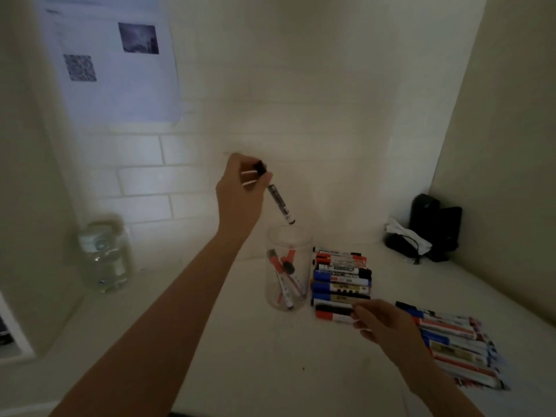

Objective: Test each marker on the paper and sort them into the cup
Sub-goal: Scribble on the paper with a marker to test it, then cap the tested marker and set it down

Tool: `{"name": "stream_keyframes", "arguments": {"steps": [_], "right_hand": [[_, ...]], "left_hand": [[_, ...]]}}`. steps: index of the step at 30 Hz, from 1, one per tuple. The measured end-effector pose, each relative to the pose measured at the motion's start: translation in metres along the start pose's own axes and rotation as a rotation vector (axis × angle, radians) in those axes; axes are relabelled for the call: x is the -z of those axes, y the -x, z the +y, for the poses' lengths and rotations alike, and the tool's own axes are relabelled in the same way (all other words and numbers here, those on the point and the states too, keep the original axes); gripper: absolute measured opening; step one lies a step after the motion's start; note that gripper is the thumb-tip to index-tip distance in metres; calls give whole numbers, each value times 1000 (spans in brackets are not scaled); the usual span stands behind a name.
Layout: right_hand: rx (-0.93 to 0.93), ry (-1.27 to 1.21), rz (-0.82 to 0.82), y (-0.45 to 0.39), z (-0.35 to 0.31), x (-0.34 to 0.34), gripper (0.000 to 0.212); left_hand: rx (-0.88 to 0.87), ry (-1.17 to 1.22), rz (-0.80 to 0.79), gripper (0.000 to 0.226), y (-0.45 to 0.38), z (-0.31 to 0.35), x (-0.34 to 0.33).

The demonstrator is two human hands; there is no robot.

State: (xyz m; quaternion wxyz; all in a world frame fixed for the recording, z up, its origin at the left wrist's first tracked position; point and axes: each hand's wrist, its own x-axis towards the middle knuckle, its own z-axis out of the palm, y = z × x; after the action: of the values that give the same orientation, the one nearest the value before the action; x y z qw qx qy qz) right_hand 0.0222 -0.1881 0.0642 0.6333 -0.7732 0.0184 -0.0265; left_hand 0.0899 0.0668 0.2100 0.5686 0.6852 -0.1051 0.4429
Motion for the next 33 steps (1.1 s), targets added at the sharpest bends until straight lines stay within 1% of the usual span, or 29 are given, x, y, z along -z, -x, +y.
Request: {"name": "stream_keyframes", "arguments": {"steps": [1,5,8,10,12,13,14,15,17,18,19,20,22,23,24,25,27,28,31,33], "right_hand": [[-1,-14,13,-2,3,6,10],[3,-19,47,-6,12,22,9],[9,76,56,-10,19,31,9],[45,229,47,-14,25,33,9],[116,475,26,-18,30,32,12],[154,572,20,-21,32,29,13],[185,643,15,-24,35,27,14],[208,709,9,-27,38,24,18],[264,865,-14,-35,46,21,28],[292,940,-27,-40,51,20,32],[303,1017,-41,-43,53,19,34],[298,1093,-54,-46,56,17,35],[281,1197,-67,-51,57,15,35],[281,1226,-62,-52,57,15,34],[284,1238,-56,-53,58,14,34],[289,1229,-51,-54,58,14,34],[295,1208,-36,-53,61,15,34],[295,1213,-21,-51,62,15,35],[288,1242,5,-47,63,14,32],[297,1253,-10,-42,58,12,30]], "left_hand": [[-24,-65,-41,21,-5,-2,-10],[-18,-313,-307,20,12,-32,-42],[36,-388,-374,21,27,-53,-46],[71,-500,-434,22,32,-59,-45],[86,-619,-554,22,33,-60,-44],[92,-657,-611,23,34,-57,-42],[78,-663,-631,25,33,-54,-39],[26,-640,-587,25,34,-51,-36],[-152,-551,-352,20,45,-42,-31],[-211,-499,-260,16,59,-37,-30],[-221,-450,-251,15,79,-32,-31],[-198,-412,-320,16,103,-30,-33],[-119,-401,-529,17,155,-40,-38],[-91,-394,-587,15,178,-51,-41],[-54,-378,-603,12,197,-63,-44],[22,-355,-595,11,212,-73,-45],[228,-328,-559,19,227,-81,-46],[302,-330,-546,22,232,-84,-46],[362,-364,-525,26,237,-87,-44],[389,-363,-521,31,236,-86,-43]]}}
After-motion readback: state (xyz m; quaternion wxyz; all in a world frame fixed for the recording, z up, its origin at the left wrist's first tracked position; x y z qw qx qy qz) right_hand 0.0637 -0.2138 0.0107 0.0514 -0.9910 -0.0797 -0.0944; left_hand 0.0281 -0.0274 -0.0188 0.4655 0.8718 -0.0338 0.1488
